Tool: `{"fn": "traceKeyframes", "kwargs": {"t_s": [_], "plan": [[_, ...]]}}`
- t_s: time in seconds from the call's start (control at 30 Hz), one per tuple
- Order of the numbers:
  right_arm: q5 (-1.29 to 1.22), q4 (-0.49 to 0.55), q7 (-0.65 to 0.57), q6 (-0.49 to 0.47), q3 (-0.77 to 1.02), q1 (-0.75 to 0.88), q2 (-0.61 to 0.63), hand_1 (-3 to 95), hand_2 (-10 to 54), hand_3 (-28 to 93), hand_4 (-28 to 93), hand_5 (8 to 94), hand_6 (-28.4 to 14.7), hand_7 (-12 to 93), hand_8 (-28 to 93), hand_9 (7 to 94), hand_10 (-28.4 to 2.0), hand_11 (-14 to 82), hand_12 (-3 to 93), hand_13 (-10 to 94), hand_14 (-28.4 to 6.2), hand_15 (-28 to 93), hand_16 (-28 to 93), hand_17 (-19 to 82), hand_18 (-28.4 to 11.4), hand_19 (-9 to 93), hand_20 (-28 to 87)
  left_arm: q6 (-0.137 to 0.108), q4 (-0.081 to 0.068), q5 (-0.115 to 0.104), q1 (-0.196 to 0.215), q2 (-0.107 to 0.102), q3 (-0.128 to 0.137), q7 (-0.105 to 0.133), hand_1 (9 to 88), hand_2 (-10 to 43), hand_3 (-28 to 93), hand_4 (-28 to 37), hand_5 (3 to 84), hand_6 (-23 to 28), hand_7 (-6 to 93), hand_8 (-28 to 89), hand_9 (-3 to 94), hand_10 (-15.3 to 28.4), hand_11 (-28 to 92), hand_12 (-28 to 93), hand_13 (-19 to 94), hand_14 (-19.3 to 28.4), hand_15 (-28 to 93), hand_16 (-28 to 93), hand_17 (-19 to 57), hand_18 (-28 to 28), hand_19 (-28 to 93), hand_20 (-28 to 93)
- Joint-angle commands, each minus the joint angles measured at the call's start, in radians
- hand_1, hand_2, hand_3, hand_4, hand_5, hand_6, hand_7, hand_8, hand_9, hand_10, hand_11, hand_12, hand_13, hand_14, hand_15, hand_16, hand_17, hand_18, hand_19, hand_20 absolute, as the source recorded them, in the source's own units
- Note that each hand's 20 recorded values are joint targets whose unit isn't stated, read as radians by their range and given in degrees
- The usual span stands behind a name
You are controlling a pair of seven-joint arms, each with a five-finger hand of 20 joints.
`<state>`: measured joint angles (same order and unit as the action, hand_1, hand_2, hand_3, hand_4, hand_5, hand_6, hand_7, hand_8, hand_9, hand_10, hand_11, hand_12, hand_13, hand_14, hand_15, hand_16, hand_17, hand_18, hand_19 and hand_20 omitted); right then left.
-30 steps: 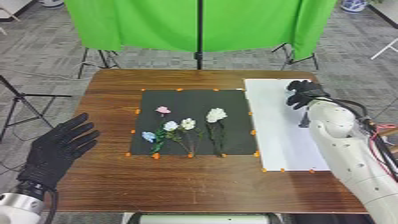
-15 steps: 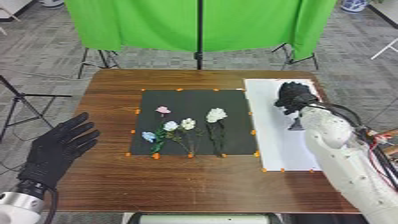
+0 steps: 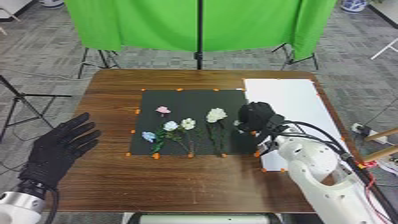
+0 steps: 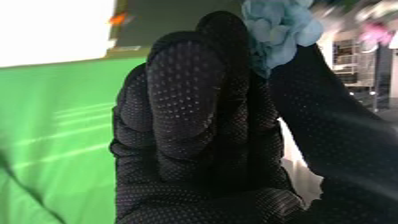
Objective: Arrange flowers
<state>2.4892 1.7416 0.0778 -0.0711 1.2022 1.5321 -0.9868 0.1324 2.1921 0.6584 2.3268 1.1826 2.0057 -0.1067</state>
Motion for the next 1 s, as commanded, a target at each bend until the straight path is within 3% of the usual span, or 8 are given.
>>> {"fn": "traceKeyframes", "kwargs": {"t_s": [0.03,0.13,0.23,0.3,0.43,0.83,0.97,1.0], "plan": [[0.066,-0.004,-0.028,0.060,-0.024,0.034,-0.016,47.1,-9.3,81,-28,74.9,1.6,41,-12,89.0,-3.3,21.9,38.6,87,-0.2,50,26,38,-15.0,80,35,0.002,-0.001,0.005,0.016,0.010,-0.002,-0.009,25.8,1.5,72,-23.8,36.0,2.6,21.3,-11,28.4,12.3,26,14,23,14.9,35,-1,-11.0,21.0,45,6],[0.066,0.002,-0.029,0.062,-0.014,0.046,-0.018,46.6,-9.5,80,-28,72.9,1.7,44,-13,88.3,-3.4,20.6,40.8,86,-0.2,51,26,37,-14.8,80,36,0.000,-0.002,0.006,0.014,0.011,-0.003,-0.010,25.7,1.4,72,-23.8,36.0,2.6,21.4,-11,28.4,12.3,26,14,23,14.9,34,-1,-11.0,21.0,45,6],[0.076,0.010,-0.029,0.071,-0.006,0.059,-0.020,42.2,-9.5,80,-28,66.5,0.8,48,-15,81.5,-4.2,25.2,42.8,79,-1.3,57,25,33,-15.3,79,38,0.001,0.000,0.005,0.020,0.015,0.000,-0.009,25.7,1.4,72,-23.8,36.0,2.6,21.3,-11,28.4,12.3,26,14,23,14.9,35,-1,-11.0,21.0,45,6],[0.070,0.024,-0.026,0.064,0.007,0.071,-0.023,38.7,-9.5,80,-28,64.2,1.0,47,-14,76.2,-5.3,33.4,38.0,76,-1.8,59,24,32,-15.5,78,39,0.001,0.000,0.004,0.019,0.015,0.000,-0.008,25.7,1.4,72,-23.8,36.0,2.6,21.3,-11,28.4,12.4,26,14,23,14.9,35,-1,-11.0,21.0,45,6],[0.045,0.038,-0.012,0.063,0.023,0.088,-0.030,28.2,-9.5,85,-28,59.1,1.6,42,-25,64.5,-8.1,48.6,27.4,69,-2.8,63,22,29,-16.0,78,42,-0.002,-0.002,0.004,0.017,0.015,0.003,-0.012,25.7,1.4,72,-23.8,36.0,2.6,21.4,-11,28.4,12.4,26,14,23,14.8,34,-1,-11.0,21.0,45,6],[-0.004,0.081,-0.036,0.010,0.037,0.116,-0.047,18.6,-9.5,82,-28,51.4,-1.5,40,-24,57.4,-10.3,51.1,25.9,66,-5.0,67,22,27,-17.8,78,43,0.009,-0.004,0.004,0.015,0.014,0.003,-0.016,25.7,1.4,72,-23.8,36.0,2.6,21.2,-11,28.4,12.3,26,14,23,14.8,35,-1,-11.0,21.0,45,6],[-0.157,0.138,-0.086,-0.055,0.095,0.131,-0.066,13.6,-9.5,82,-28,46.9,-3.0,37,-22,52.9,-10.8,50.3,24.9,62,-6.0,67,21,25,-18.6,78,44,0.008,-0.002,0.004,0.013,0.011,0.007,-0.014,25.7,1.4,72,-23.8,35.9,2.6,21.4,-11,28.3,12.3,26,14,23,14.8,35,-1,-11.0,21.0,45,6],[-0.220,0.158,-0.118,-0.027,0.115,0.141,-0.073,12.7,-9.5,82,-28,45.9,-3.5,36,-22,50.6,-11.1,48.7,24.1,61,-6.4,67,20,24,-18.9,78,44,0.007,-0.003,0.004,0.009,0.009,0.007,-0.012,25.7,1.4,72,-23.8,35.9,2.6,21.4,-11,28.3,12.3,26,14,23,14.9,35,-1,-11.0,21.0,45,6]]}}
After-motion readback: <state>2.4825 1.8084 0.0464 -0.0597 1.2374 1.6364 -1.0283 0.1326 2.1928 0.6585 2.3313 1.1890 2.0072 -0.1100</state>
